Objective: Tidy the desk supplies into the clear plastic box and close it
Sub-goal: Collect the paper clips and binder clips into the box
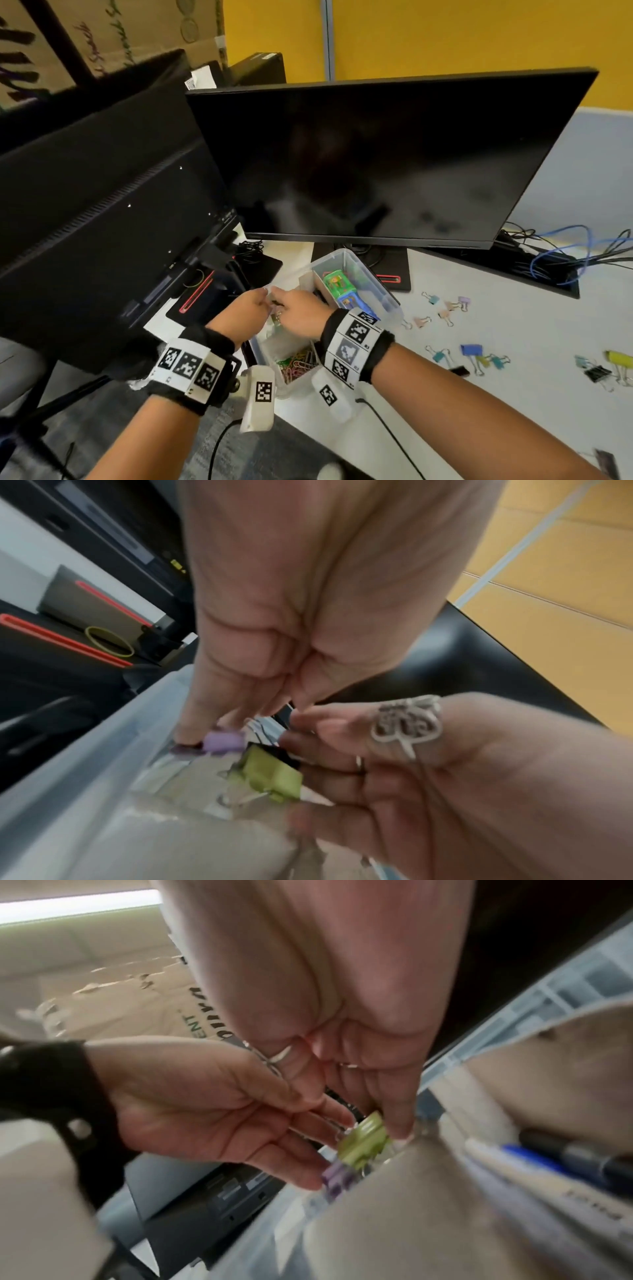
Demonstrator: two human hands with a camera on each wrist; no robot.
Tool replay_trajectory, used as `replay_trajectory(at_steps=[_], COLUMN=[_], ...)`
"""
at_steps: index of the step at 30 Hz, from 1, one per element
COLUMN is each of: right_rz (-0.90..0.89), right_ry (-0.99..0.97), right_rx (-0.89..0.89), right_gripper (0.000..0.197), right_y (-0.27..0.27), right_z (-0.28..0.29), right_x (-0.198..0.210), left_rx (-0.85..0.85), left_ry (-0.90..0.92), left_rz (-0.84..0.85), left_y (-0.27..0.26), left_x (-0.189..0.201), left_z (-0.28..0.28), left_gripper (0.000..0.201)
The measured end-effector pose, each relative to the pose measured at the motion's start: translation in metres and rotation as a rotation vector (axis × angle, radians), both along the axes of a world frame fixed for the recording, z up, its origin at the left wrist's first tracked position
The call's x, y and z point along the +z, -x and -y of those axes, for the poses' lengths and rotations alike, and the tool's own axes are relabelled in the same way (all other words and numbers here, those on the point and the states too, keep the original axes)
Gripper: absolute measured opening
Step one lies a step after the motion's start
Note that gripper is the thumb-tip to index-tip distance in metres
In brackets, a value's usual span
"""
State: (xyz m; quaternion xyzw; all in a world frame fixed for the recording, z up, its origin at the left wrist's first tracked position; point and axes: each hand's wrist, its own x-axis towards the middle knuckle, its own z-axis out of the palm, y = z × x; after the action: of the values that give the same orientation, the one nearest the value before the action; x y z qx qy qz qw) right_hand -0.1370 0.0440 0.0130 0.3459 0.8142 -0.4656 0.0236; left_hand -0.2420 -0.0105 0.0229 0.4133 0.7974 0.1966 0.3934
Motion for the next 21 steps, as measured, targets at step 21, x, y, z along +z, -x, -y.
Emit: replay_trajectory(at_steps=[21], right_rz=[0.625], right_ry=[-0.193], right_rx=[-0.156], right_gripper=[0.085], right_y=[-0.29], right_z=[-0.047], right_x=[-0.111], left_rx=[-0.742], left_ry=[-0.001], left_rz=[-0.286], left_y=[-0.225], left_x=[-0.066], left_z=[-0.038], left_gripper=[0.044])
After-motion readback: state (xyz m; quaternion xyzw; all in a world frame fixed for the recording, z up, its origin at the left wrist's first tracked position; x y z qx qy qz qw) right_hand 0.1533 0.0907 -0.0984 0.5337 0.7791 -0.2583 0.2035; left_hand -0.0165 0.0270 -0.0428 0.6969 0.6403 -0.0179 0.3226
